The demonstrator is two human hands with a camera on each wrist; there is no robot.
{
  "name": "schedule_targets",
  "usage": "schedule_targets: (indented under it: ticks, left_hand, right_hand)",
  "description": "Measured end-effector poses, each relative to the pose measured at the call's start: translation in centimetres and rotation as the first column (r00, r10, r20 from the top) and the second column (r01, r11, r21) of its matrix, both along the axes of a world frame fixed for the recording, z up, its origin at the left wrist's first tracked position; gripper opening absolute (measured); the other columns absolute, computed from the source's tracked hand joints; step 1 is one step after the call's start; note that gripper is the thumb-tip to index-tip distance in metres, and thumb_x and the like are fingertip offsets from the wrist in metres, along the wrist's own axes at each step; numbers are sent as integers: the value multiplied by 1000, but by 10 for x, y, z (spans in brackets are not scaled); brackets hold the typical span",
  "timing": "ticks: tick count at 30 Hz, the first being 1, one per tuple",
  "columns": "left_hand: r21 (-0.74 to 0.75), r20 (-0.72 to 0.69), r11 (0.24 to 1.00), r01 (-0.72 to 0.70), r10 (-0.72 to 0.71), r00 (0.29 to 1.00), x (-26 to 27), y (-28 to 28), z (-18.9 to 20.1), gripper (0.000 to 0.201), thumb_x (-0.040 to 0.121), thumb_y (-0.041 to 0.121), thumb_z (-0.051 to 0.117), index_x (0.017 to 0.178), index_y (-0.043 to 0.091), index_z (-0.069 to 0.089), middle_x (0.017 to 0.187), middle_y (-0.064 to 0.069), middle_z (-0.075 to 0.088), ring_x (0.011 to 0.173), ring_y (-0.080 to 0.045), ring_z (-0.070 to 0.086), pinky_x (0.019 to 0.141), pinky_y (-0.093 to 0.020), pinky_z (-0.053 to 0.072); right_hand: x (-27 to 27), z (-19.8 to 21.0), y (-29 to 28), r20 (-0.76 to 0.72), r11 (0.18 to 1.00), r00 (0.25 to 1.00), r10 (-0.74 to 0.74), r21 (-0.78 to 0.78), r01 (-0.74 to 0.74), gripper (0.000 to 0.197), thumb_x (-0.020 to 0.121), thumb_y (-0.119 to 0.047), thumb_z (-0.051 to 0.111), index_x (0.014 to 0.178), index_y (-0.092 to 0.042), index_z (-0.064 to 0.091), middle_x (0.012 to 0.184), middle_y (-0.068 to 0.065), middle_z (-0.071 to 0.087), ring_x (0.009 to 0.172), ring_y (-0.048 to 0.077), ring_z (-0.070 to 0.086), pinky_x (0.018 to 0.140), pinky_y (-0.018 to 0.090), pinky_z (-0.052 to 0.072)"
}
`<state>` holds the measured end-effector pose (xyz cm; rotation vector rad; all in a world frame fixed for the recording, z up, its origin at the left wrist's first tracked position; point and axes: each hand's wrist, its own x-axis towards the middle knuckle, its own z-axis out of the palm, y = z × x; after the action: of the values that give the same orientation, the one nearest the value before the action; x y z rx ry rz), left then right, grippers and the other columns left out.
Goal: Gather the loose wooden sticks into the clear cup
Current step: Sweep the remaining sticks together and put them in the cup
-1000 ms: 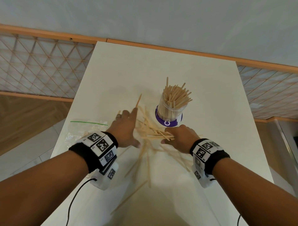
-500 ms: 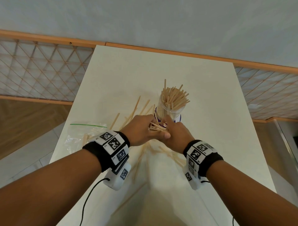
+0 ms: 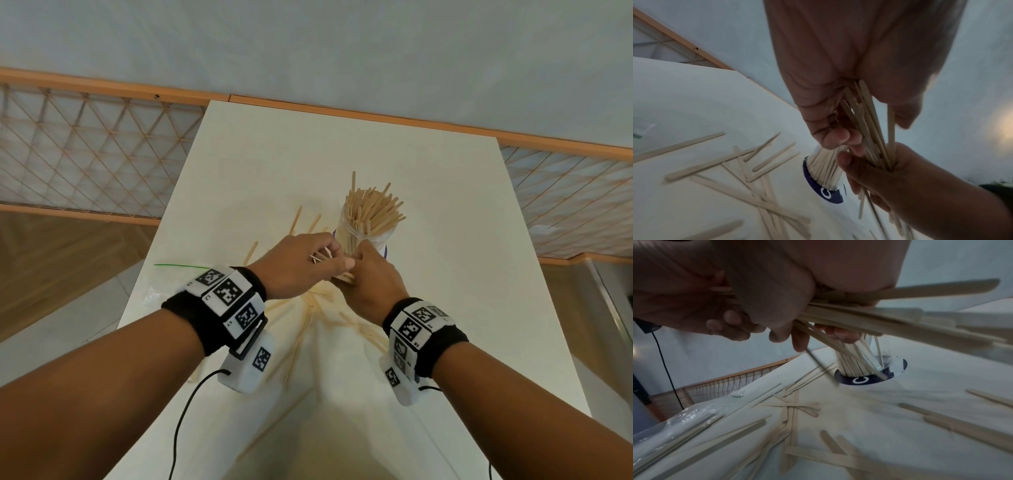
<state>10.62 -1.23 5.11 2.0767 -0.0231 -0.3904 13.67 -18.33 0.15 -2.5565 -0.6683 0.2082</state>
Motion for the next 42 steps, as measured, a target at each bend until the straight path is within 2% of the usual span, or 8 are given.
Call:
schedule_targets:
  ticks: [4, 9, 13, 19, 23, 27, 32, 42]
  left_hand:
    - [38, 117, 981, -190, 185, 976, 1, -6, 0, 19, 82, 39, 71, 85, 21, 66, 78, 9, 67, 64, -1, 56, 60, -14, 41]
    - [-12, 181, 959, -282, 280, 943, 9, -15, 15, 18, 83, 33, 71, 85, 17, 63, 77, 10, 63, 62, -3, 55, 58, -16, 41]
    - [-175, 171, 951, -257, 286, 943, 11, -12, 28, 59, 72, 41, 80, 120, 22, 50, 105, 7, 55, 83, -12, 61, 71, -26, 53]
    - [141, -168, 987, 79, -54, 984, 1, -21, -7, 102, 62, 49, 85, 144, 23, 29, 124, 2, 58, 102, -14, 62, 84, -28, 52]
    - [-84, -298, 996, 24, -48, 953, 1, -46, -28, 111, 59, 46, 87, 148, 24, 23, 138, -7, 52, 119, -22, 56, 98, -43, 52]
    - [-420, -447, 876, -238, 29, 894, 5, -64, -25, 66, 71, 18, 84, 124, 2, 48, 102, -16, 66, 88, -22, 65, 70, -23, 57]
    - [-552, -399, 808, -206, -39, 916, 7, -57, -18, 19, 77, -4, 75, 92, -3, 65, 77, -13, 58, 64, -17, 58, 58, -21, 53]
    - [-399, -400, 908, -126, -49, 915, 8, -45, -17, 19, 84, 9, 70, 93, 0, 56, 70, -13, 48, 52, -12, 41, 45, -19, 35]
  right_hand:
    - [6, -8, 3, 68, 1000, 998, 2, -6, -1, 26, 91, -35, 63, 88, -9, 67, 83, 9, 55, 70, 27, 48, 57, 30, 29]
    - [10, 2, 8, -99, 987, 995, 17, 163, 0, 30, 95, -39, 55, 100, -13, 67, 76, 2, 69, 71, 24, 63, 64, 33, 49]
    - [21, 23, 5, -209, 942, 971, -116, 287, 174, 24, 94, -34, 60, 89, -13, 72, 70, -10, 65, 65, 4, 60, 63, 21, 46]
    - [43, 82, 0, -461, 521, 874, -153, 714, 468, 51, 86, -54, 61, 55, -20, 40, 42, -4, 33, 36, 16, 30, 42, 25, 30]
    - [40, 116, 12, -431, 351, 902, 4, 845, 402, 54, 81, -53, 61, 60, -16, 28, 46, 5, 24, 37, 18, 26, 41, 28, 32]
    - [28, 111, 15, -373, 431, 928, -4, 837, 338, 52, 82, -47, 64, 62, -4, 41, 48, 11, 34, 40, 20, 35, 43, 30, 39]
    - [12, 78, 15, -381, 553, 922, -70, 754, 354, 30, 85, -23, 75, 69, -4, 58, 52, 16, 51, 46, 26, 48, 51, 35, 48]
    - [12, 76, 27, -513, 565, 858, -23, 702, 435, 50, 88, -47, 63, 58, -11, 45, 43, 4, 43, 39, 20, 38, 45, 28, 40]
